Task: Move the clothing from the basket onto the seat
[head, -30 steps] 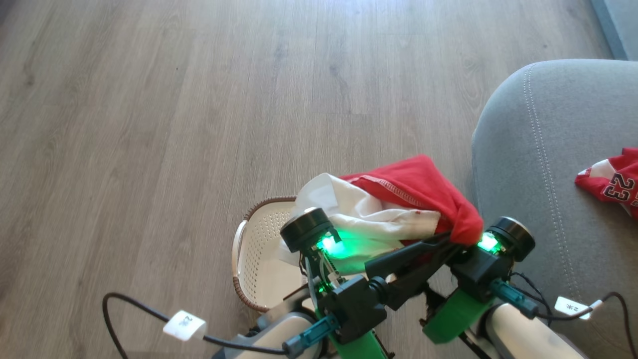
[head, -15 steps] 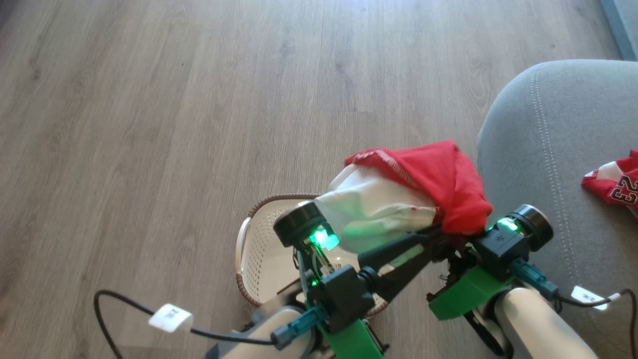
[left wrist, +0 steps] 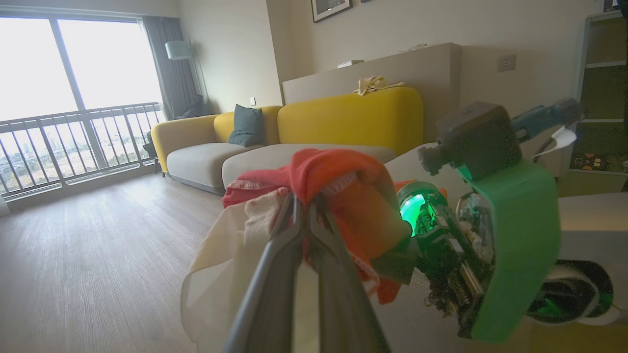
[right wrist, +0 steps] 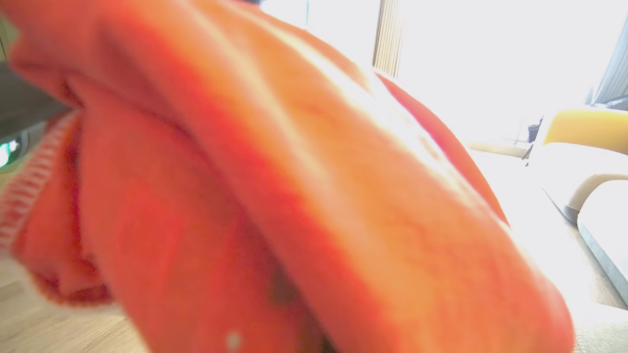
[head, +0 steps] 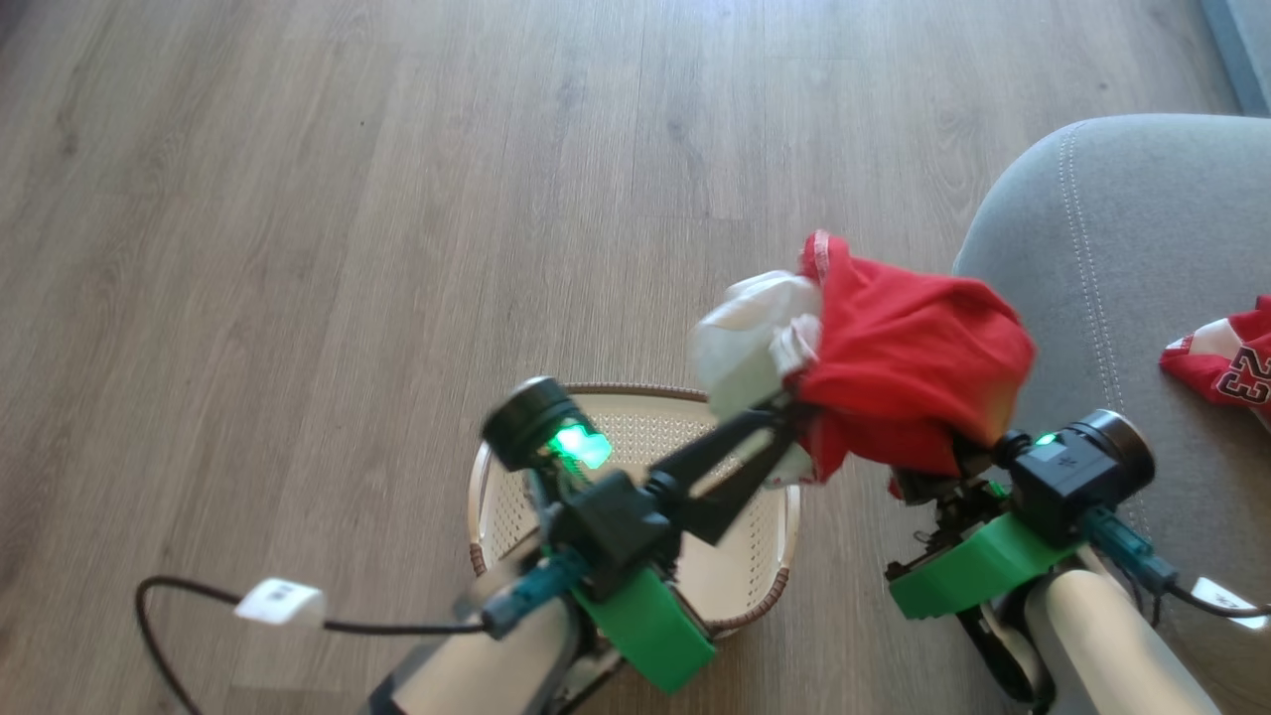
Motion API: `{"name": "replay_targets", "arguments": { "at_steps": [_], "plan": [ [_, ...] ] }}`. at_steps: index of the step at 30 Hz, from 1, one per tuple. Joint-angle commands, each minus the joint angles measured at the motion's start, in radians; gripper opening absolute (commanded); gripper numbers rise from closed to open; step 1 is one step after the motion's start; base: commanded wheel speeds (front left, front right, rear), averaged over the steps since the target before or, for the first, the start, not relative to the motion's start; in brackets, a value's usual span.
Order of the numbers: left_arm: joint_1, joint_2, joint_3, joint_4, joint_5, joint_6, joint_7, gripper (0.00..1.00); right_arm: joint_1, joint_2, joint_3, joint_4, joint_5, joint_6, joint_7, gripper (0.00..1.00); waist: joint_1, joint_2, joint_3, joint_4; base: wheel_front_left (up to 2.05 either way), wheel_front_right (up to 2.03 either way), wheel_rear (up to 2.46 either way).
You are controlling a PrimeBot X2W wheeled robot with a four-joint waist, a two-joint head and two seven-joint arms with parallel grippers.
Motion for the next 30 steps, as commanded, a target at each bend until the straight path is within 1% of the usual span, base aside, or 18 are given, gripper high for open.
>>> {"name": "replay_targets", "arguments": {
  "at_steps": [1,5,11,17,23,24,25,26,30],
  "plan": [
    [-0.007,-0.002,0.07,-0.025,-0.021,-0.001,-0.005,0.0,-0.01,-0.004,-0.003,-0.044,0.009,0.0,-0.006,0.0,0.0,0.0,-0.001,-0.002,0.0,0.0,0.0],
    [0.001,-0.002,0.117,-0.008,-0.032,-0.001,-0.005,0.0,0.005,-0.001,-0.03,-0.053,0.013,0.0,-0.006,0.0,0.0,0.0,-0.003,-0.006,0.0,0.0,0.0],
    [0.016,0.009,0.149,0.036,-0.03,-0.001,-0.005,0.0,0.011,0.008,-0.057,-0.067,0.018,0.0,-0.006,0.0,0.0,0.0,-0.004,-0.01,0.0,0.0,0.0],
    [0.026,0.014,0.142,0.078,-0.038,-0.001,-0.005,0.0,0.006,0.024,-0.072,-0.079,0.033,0.0,-0.006,0.0,0.0,0.0,-0.002,-0.014,0.0,0.0,0.0],
    [0.033,0.03,0.108,0.126,-0.027,-0.001,-0.005,0.0,-0.001,0.031,-0.075,-0.08,0.032,0.0,-0.006,0.0,0.0,0.0,0.001,-0.018,0.0,0.0,0.0],
    [0.032,0.033,0.102,0.132,-0.025,-0.001,-0.005,0.16,-0.002,0.031,-0.077,-0.08,0.031,0.0,-0.006,0.0,0.0,0.0,0.002,-0.017,0.0,0.0,0.0],
    [0.031,0.033,0.101,0.133,-0.02,-0.001,-0.005,0.52,-0.002,0.032,-0.079,-0.08,0.03,0.0,-0.006,0.0,0.0,0.0,0.004,-0.017,0.0,0.0,0.0],
    [0.035,0.031,0.104,0.142,-0.018,-0.001,-0.005,1.0,-0.002,0.032,-0.084,-0.079,0.028,0.0,-0.006,0.0,0.0,0.0,0.006,-0.015,0.0,0.0,0.0],
    [0.037,0.027,0.108,0.15,-0.014,-0.001,-0.005,1.0,-0.002,0.029,-0.091,-0.077,0.02,0.0,-0.006,0.0,0.0,0.0,0.012,-0.011,0.0,0.0,0.0]
  ]
}}
